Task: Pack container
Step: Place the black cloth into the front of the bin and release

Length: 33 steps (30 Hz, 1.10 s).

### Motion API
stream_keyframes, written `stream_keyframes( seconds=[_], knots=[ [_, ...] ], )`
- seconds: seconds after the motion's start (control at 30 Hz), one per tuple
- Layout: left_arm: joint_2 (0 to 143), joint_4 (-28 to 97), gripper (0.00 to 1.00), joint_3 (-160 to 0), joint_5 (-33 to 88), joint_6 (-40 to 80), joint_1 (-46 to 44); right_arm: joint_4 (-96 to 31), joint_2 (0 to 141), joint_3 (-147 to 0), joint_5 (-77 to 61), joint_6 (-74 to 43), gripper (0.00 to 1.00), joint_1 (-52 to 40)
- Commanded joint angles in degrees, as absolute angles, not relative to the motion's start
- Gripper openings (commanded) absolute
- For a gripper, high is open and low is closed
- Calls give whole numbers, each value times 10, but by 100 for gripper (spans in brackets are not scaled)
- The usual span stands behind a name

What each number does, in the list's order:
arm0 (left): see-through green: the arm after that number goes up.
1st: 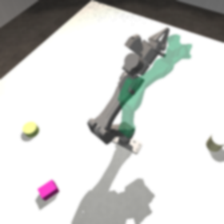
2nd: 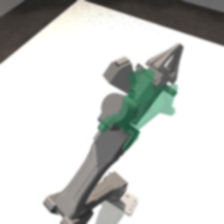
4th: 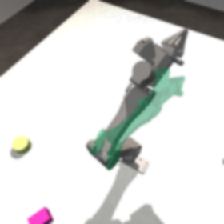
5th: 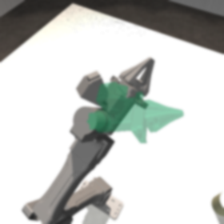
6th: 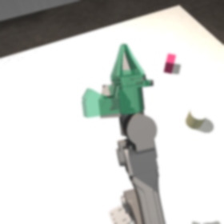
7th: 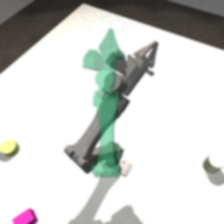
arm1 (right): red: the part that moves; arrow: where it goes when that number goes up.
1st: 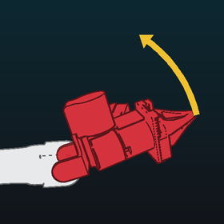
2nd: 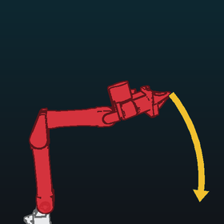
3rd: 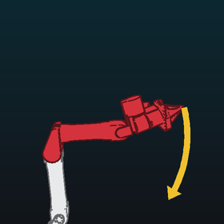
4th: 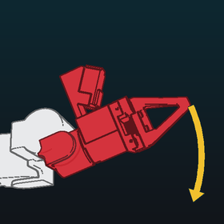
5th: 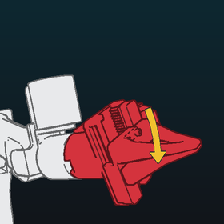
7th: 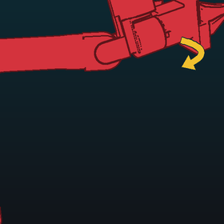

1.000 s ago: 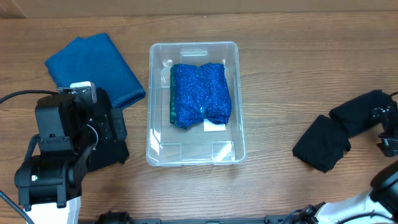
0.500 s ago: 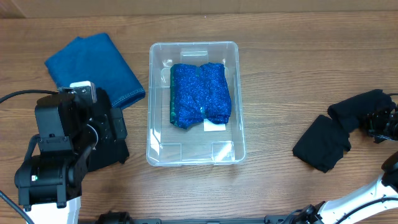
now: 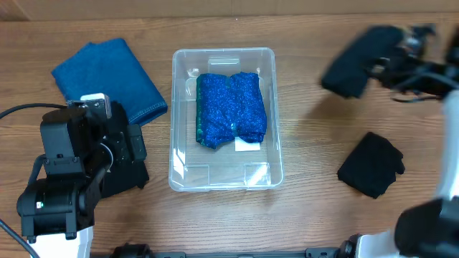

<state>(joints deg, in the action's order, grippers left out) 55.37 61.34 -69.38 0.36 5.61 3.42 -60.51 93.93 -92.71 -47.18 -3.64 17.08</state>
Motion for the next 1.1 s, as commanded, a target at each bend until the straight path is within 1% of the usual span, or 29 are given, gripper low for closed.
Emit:
stream_keyframes(
  seconds=[0.0, 0.03, 0.1, 0.13, 0.17, 0.23, 0.27, 0.33, 0.4, 0.43, 0.57, 0.73, 0.77, 0.8, 0.9, 0.97, 1.03, 1.07],
  knots=[
    [551, 614, 100, -706, 0, 53, 37, -610, 914, -934, -425, -14, 4, 18],
    [551, 614, 100, -706, 0, 53, 37, -616, 916, -934, -388, 7, 4, -48],
    [551, 614, 100, -706, 0, 53, 37, -637, 920, -934, -297, 63, 4, -146],
    [551, 615, 100, -706, 0, 53, 37, -652, 923, -934, -238, 108, 4, -205],
    [551, 615, 100, -705, 0, 53, 37, -662, 926, -934, -206, 150, 4, -243],
    [551, 615, 100, -706, 0, 53, 37, -682, 937, -933, -177, 281, 4, -311],
    [551, 616, 100, -705, 0, 53, 37, -691, 940, -933, -157, 373, 4, -341],
    [551, 619, 100, -706, 0, 53, 37, -701, 945, -933, -140, 484, 4, -364],
    [551, 620, 100, -705, 0, 53, 37, -735, 950, -919, -145, 627, 4, -371],
    [551, 620, 100, -705, 0, 53, 37, -748, 954, -910, -152, 668, 4, -371],
    [551, 620, 100, -706, 0, 53, 37, -755, 1018, -888, -166, 693, 4, -371],
    [551, 623, 100, -706, 0, 53, 37, -760, 1104, -888, -176, 695, 4, -379],
    [551, 622, 100, -705, 0, 53, 37, -761, 1112, -888, -176, 691, 23, -379],
    [551, 622, 100, -705, 0, 53, 37, -747, 1113, -888, -173, 673, 100, -379],
    [551, 621, 100, -706, 0, 53, 37, -712, 1090, -915, -125, 571, 100, -379],
    [551, 621, 100, -706, 0, 53, 37, -699, 1048, -967, -63, 482, 100, -379],
    [551, 621, 100, -705, 0, 53, 37, -688, 1000, -1013, 57, 365, 100, -373],
    [551, 622, 100, -705, 0, 53, 37, -678, 967, -1029, 144, 277, 100, -360]
  ],
)
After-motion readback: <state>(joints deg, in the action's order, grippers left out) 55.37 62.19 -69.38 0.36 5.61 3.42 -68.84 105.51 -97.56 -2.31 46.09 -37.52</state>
